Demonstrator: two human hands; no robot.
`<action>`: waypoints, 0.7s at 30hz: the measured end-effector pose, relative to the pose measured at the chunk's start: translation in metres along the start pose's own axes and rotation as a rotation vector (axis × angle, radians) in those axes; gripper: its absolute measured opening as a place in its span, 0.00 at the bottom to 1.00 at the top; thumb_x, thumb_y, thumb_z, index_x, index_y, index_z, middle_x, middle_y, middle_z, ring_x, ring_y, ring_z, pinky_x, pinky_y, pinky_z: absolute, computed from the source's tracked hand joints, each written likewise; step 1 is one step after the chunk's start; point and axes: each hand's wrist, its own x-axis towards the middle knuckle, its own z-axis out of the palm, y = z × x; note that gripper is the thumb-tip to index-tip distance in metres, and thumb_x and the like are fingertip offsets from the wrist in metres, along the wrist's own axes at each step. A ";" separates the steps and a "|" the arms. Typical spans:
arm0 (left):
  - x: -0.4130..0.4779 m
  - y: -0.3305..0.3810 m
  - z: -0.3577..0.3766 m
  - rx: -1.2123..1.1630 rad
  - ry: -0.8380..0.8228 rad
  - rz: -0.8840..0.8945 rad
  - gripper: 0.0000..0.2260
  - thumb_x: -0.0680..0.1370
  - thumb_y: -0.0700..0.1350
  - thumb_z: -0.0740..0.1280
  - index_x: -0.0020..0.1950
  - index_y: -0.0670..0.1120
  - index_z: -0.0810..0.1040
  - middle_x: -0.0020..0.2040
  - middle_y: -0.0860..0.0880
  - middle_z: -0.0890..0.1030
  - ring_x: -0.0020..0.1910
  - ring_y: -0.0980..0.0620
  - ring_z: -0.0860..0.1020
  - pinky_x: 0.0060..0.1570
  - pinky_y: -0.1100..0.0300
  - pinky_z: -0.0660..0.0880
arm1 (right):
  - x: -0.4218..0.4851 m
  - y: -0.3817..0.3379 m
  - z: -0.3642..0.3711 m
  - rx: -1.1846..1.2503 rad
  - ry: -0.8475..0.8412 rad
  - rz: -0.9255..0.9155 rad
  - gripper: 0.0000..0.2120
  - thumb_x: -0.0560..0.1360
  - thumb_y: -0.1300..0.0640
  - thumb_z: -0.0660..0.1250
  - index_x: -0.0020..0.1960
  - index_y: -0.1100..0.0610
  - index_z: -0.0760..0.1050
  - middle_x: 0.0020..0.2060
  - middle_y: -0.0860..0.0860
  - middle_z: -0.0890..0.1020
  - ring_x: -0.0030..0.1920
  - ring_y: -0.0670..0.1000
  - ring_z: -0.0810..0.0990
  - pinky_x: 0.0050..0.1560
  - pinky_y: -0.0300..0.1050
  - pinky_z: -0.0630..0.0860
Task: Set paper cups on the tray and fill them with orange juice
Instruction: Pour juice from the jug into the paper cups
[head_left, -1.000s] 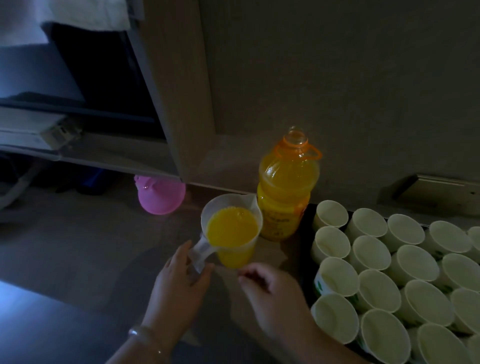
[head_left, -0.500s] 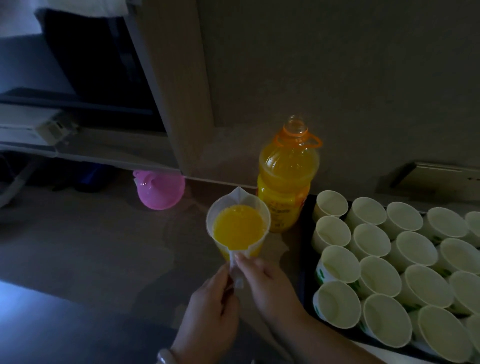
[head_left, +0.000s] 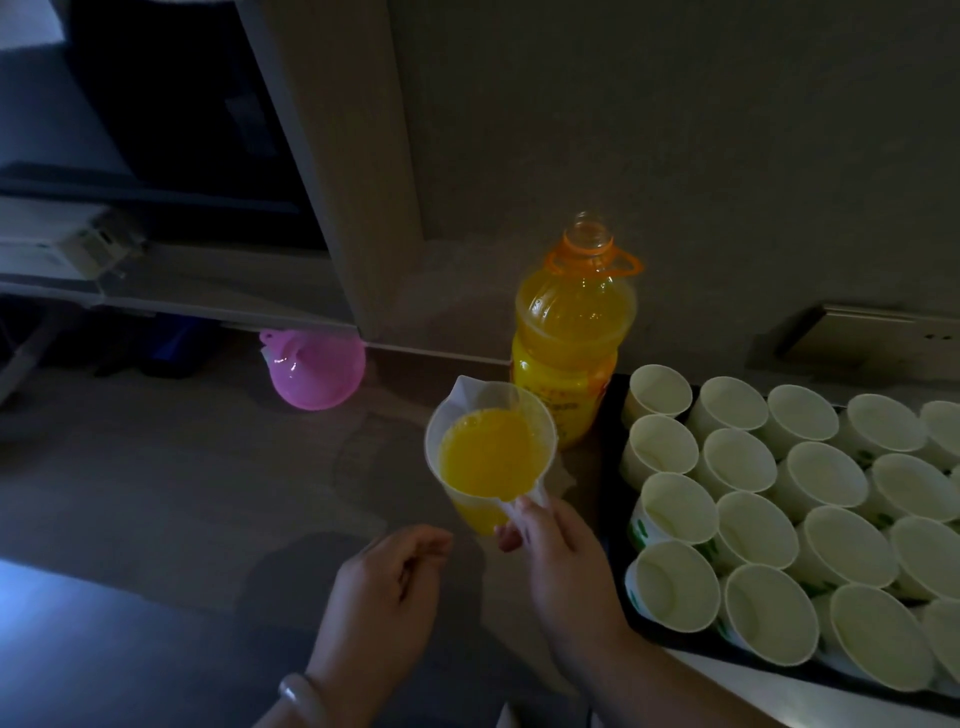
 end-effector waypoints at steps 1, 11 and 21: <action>0.000 -0.001 0.001 0.015 0.001 0.015 0.11 0.73 0.44 0.67 0.44 0.62 0.79 0.41 0.62 0.83 0.43 0.65 0.80 0.44 0.66 0.77 | 0.000 0.001 -0.001 0.013 0.007 -0.011 0.19 0.76 0.47 0.65 0.30 0.56 0.74 0.32 0.51 0.81 0.37 0.47 0.79 0.41 0.43 0.70; 0.004 0.000 0.005 0.050 0.047 0.105 0.13 0.74 0.36 0.68 0.44 0.56 0.81 0.40 0.62 0.81 0.43 0.66 0.79 0.41 0.76 0.71 | 0.001 -0.009 -0.019 0.132 0.021 -0.087 0.16 0.78 0.59 0.63 0.37 0.70 0.72 0.27 0.50 0.75 0.30 0.44 0.73 0.34 0.32 0.69; 0.020 0.010 0.002 0.005 0.184 0.145 0.13 0.71 0.49 0.58 0.43 0.50 0.81 0.41 0.61 0.81 0.42 0.64 0.78 0.41 0.76 0.70 | -0.007 -0.033 -0.048 0.124 0.029 -0.144 0.18 0.77 0.53 0.64 0.31 0.61 0.73 0.27 0.52 0.75 0.31 0.47 0.73 0.36 0.39 0.69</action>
